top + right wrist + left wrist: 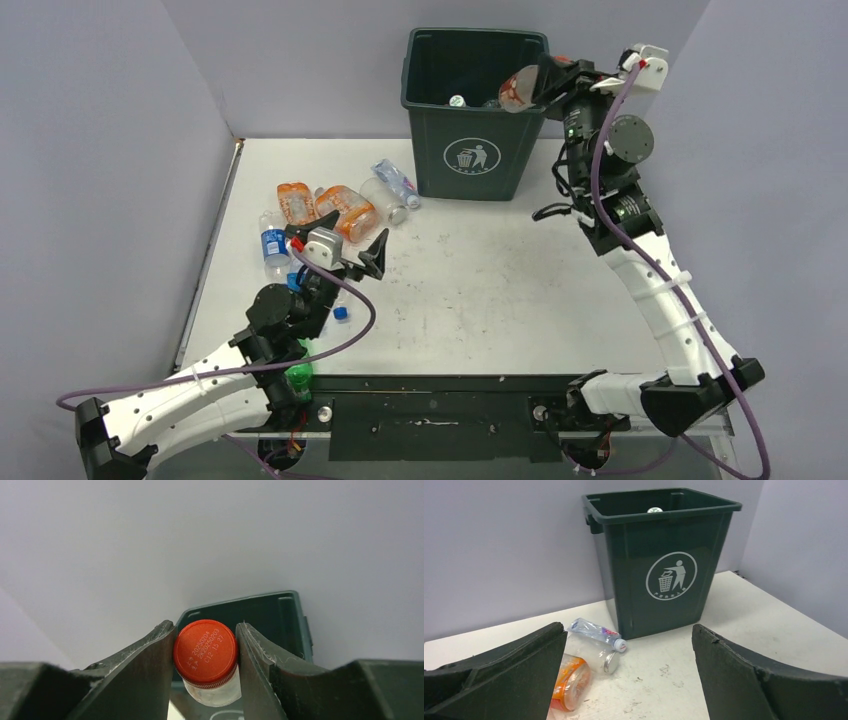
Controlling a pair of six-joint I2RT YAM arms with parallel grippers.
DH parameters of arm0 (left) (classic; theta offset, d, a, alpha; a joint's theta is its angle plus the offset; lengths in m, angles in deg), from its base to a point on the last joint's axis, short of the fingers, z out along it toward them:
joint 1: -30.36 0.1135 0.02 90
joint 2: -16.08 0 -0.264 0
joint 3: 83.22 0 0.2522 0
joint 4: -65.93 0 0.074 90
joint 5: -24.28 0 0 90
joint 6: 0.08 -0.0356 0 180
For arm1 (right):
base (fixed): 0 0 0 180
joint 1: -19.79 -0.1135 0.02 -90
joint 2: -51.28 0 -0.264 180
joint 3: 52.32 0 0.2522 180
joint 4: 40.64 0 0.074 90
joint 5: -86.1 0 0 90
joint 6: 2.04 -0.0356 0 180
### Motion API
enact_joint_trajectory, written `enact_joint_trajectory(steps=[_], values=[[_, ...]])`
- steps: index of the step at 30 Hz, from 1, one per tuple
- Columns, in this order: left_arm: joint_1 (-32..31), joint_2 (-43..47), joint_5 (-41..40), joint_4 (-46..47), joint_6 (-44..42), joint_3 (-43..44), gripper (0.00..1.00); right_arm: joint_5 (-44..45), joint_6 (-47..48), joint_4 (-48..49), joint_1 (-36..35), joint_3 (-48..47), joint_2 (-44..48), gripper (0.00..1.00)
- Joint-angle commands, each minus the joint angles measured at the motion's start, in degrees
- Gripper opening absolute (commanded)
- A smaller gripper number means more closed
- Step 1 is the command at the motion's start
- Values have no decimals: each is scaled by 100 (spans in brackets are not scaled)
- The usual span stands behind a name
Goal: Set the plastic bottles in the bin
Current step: Place the plastic bottle in the trash bin.
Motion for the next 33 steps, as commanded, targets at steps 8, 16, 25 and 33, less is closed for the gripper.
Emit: enact_joint_trajectory(steps=[8, 16, 25, 33], values=[[-20, 129, -854, 758, -421, -158, 96, -993, -2526, 2833, 2150, 603, -596, 5], [-10, 165, -987, 916, -481, -230, 96, -2120, -2096, 2415, 2088, -441, -1918, 5], [-9, 272, -1464, 1648, -945, -462, 96, -1491, -1578, 3342, 1737, -452, -2901, 5], [-3, 486, -1417, 2346, -1213, -755, 96, -943, -734, 3397, 1501, -1405, -3937, 5]])
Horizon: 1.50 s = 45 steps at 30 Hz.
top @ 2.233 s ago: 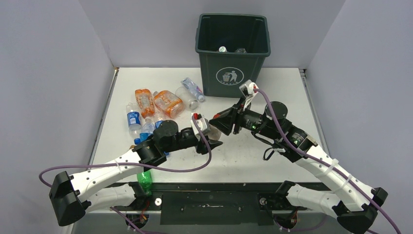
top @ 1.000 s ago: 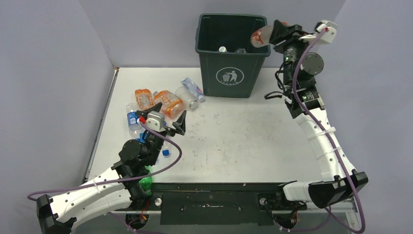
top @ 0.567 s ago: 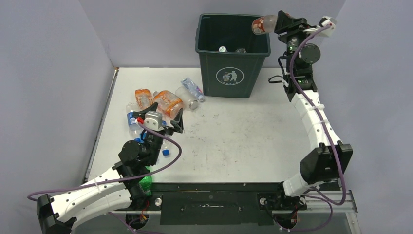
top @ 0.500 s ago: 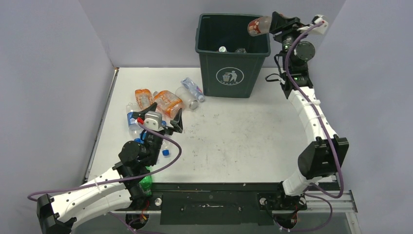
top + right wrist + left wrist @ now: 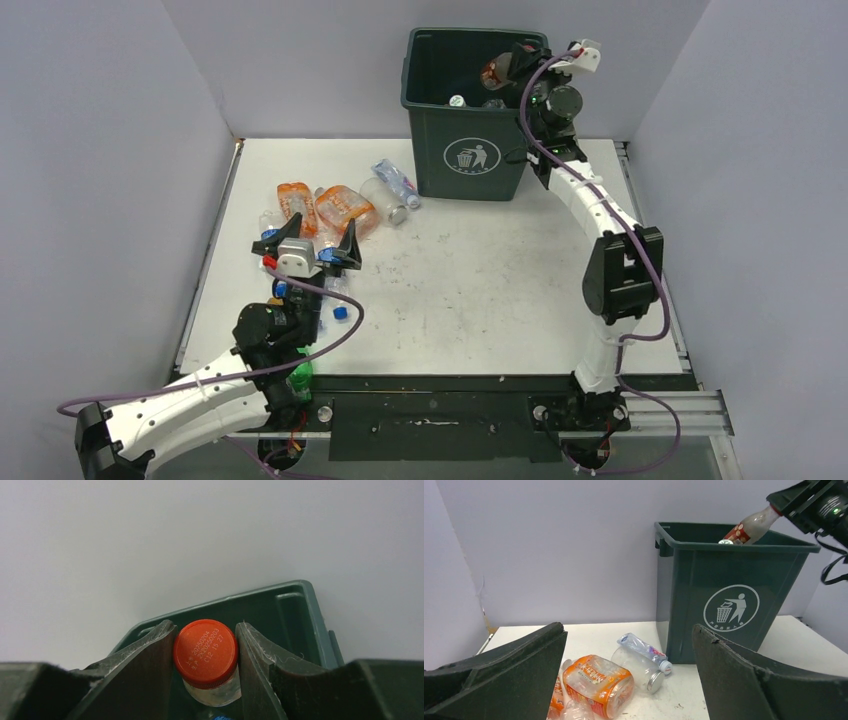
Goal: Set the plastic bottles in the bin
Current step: Place the plastic bottle in the trash bin.
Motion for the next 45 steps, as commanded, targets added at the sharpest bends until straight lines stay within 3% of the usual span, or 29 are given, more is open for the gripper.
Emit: enact_joint_trajectory(steps=[1, 8, 15, 17, 20, 23, 28, 33, 36, 45], values=[[-5, 158, -2, 821, -243, -118, 96, 378, 570, 379, -84, -874, -378, 5], [12, 75, 81, 759, -129, -70, 96, 596, 801, -194, -138, -2247, -1348, 5], [24, -68, 189, 689, -83, -49, 96, 654, 738, -294, -200, -2805, -1871, 6], [26, -116, 215, 623, -59, -22, 96, 556, 685, -429, -218, -2941, -1954, 18], [28, -148, 223, 556, -24, 7, 96, 434, 528, -586, -230, -3059, -1971, 58], [27, -135, 247, 533, 6, 9, 96, 433, 397, -716, -242, -3142, -1874, 78], [28, -100, 248, 498, 52, 17, 96, 329, 181, -742, -311, -3229, -1524, 89], [31, -85, 235, 426, 81, 40, 96, -25, -141, -809, -461, -3182, -968, 91], [34, -93, 198, 217, 174, 114, 96, -410, -248, -809, -644, -2818, -425, 93], [27, -110, 264, -219, 225, 244, 96, -932, 327, -286, -1987, 702, 2282, 97]])
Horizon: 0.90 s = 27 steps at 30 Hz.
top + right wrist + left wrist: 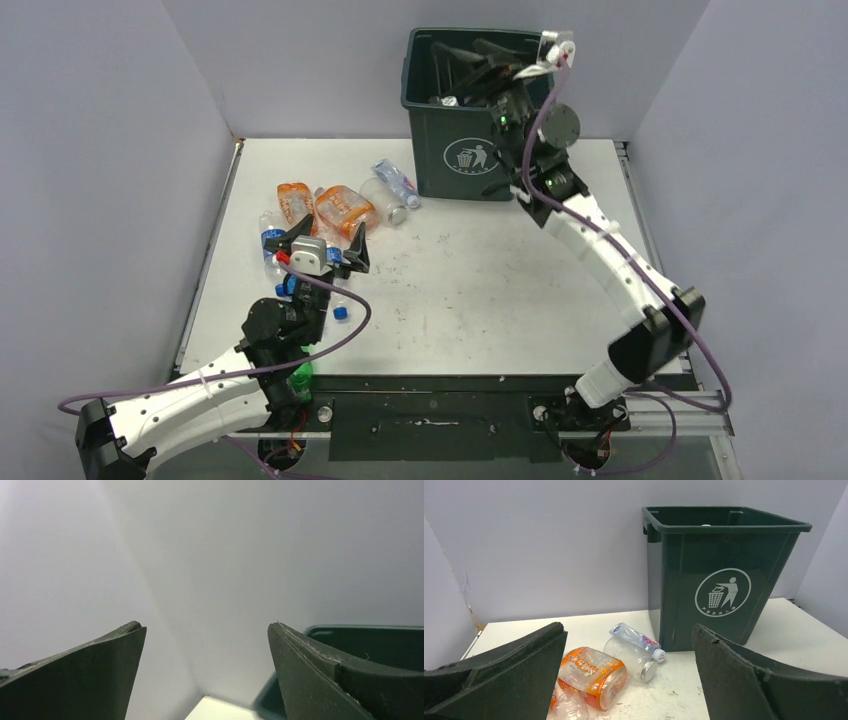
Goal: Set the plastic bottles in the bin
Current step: Place the plastic bottle in the trash bin, then move the plastic bottle to the center of the board.
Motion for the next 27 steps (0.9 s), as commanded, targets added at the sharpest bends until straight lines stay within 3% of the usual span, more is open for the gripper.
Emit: enact_joint_trajectory(steps=[1, 7, 13, 20, 27], values=[[18, -5, 47, -60, -54, 270, 96, -399, 278, 509, -656, 1540, 1323, 97], [-5, 68, -40, -46, -437, 307, 96, -123, 161, 484, -1258, 3959, 2785, 97], [-42, 329, 92, -114, -788, 269, 96, 41, -130, -249, -1368, 5228, 3200, 97], [-200, 141, 178, -1785, -85, 983, 96, 259, 57, -458, -1380, 5633, 2515, 97], [-236, -280, 25, -2234, -102, 1119, 96, -220, 24, 167, -1396, 5517, 1037, 95]])
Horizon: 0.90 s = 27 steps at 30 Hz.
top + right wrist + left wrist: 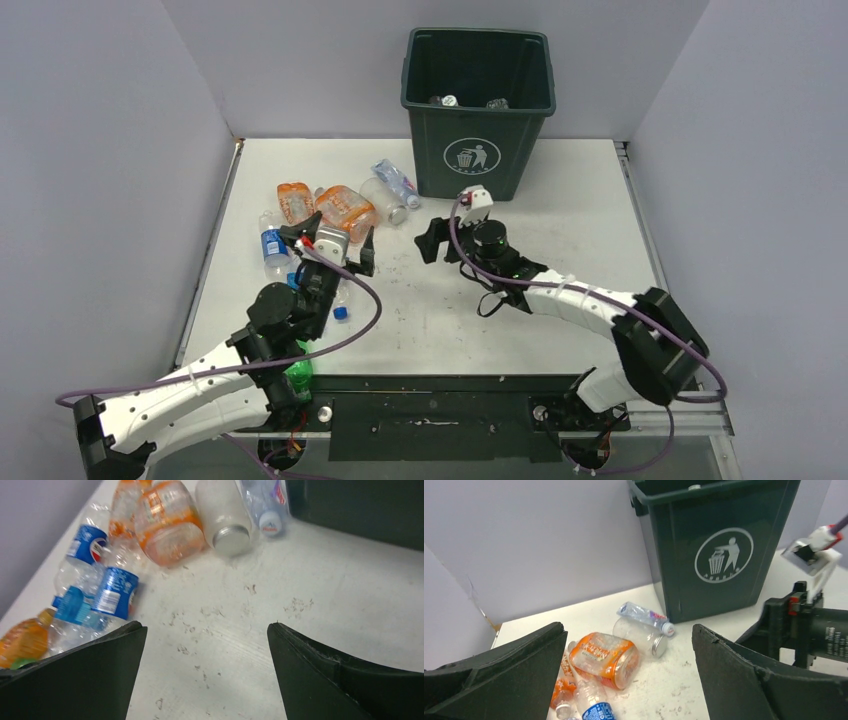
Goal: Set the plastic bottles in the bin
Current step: Move the plastic bottle to the center of the board.
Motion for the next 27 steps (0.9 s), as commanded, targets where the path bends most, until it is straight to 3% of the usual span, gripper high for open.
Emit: enact_joint_trajectory(steps=[1, 6, 9, 15, 27], values=[[-45, -241, -49, -677, 130, 350, 96, -258, -43, 725, -54, -192, -895, 95], [-87, -4, -132, -366, -61, 108, 96, -369, -219, 1318, -90, -787, -2068, 93], [-168, 204, -192, 134, -331, -162, 96, -368, -184, 1295, -98, -1387, -2734, 93], [-258, 231, -281, 237, -448, -209, 96, -201, 5, 934, 0, -2536, -3688, 97], [-278, 237, -209, 275, -547, -241, 96, 329, 778, 31, 99, -3988, -4513, 98]])
